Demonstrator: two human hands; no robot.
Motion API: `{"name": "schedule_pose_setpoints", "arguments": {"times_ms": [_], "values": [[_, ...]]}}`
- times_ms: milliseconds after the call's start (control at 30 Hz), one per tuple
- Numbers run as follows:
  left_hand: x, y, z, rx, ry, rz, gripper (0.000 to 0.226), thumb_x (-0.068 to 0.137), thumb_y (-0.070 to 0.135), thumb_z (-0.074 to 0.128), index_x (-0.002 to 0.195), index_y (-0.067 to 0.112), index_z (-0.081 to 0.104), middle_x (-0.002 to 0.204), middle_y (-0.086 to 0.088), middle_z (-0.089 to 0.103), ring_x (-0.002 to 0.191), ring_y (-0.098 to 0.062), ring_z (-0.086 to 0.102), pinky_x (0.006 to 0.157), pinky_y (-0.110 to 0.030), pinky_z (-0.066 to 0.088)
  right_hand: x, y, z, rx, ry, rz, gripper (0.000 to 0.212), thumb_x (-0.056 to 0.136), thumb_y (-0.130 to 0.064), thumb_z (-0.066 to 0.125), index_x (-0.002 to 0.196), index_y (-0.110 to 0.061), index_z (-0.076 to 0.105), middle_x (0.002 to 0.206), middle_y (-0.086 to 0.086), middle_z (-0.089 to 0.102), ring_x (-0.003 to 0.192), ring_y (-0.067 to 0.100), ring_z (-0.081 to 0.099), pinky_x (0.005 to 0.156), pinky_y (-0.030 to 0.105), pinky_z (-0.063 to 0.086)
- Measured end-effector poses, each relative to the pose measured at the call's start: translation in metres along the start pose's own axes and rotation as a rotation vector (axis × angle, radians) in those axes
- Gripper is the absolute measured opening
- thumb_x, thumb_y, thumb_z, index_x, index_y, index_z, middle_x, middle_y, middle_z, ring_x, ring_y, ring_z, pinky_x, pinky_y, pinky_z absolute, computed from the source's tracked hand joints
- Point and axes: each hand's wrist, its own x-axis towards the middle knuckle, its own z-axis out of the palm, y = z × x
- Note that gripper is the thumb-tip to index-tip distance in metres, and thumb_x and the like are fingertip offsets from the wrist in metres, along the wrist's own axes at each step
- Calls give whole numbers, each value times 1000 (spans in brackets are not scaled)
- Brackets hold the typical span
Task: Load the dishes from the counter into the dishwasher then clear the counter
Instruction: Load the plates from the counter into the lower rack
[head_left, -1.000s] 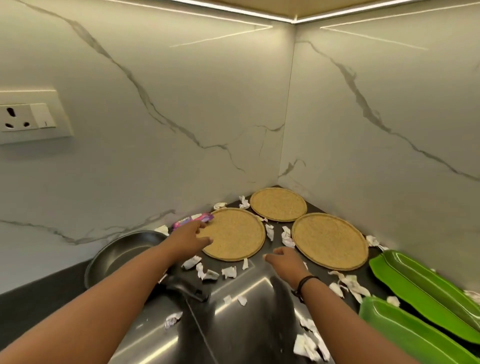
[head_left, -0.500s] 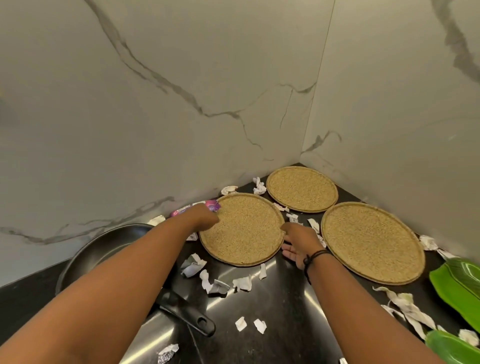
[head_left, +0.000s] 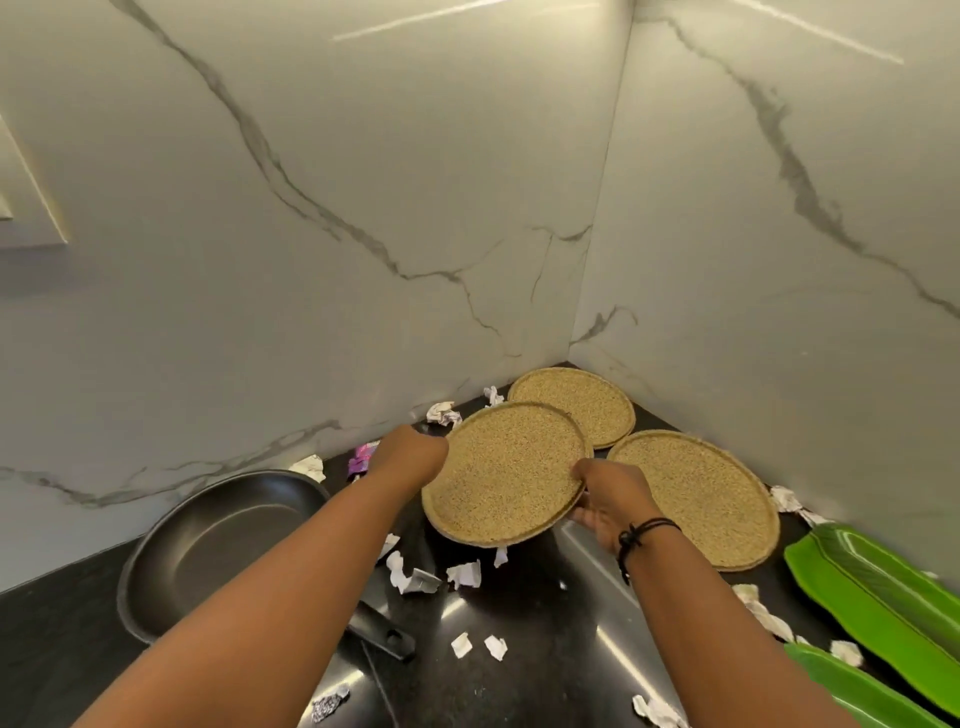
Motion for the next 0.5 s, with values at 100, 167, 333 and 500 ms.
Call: {"name": "schedule_pose_setpoints", "arguments": {"times_ms": [100, 167, 333, 500], "values": [[-34, 9, -7, -46, -45, 69, 24, 85, 23, 59, 98, 3, 62, 89, -17, 60, 69, -20, 55, 54, -26, 34, -32, -17, -34, -78, 60, -153, 24, 70, -6, 59, 90, 7, 61, 80, 34, 55, 72, 31, 59, 75, 59, 55], [-54, 14, -11, -82, -72, 109, 23, 87, 23, 60, 95, 2, 61, 85, -16, 59, 65, -20, 54, 52, -26, 37, -55, -27, -54, -143, 53, -254, 20, 69, -12, 60, 83, 3, 61, 77, 30, 54, 70, 30, 58, 72, 67, 51], [-95, 31, -10, -319, -75, 177, 39, 92, 31, 57, 112, -2, 59, 112, -25, 62, 96, -35, 61, 83, -39, 49, -145, -41, -107, -142, 124, -371, 11, 88, -5, 59, 83, 3, 66, 72, 16, 62, 62, 25, 60, 64, 52, 57], [-179, 42, 22, -578, -477, 195, 27, 101, 31, 39, 90, 14, 56, 72, -5, 55, 64, -19, 49, 61, -27, 41, -234, -14, -184, -21, 295, -366, 8, 87, -1, 60, 82, -1, 66, 73, 16, 64, 63, 27, 62, 66, 45, 57]]}}
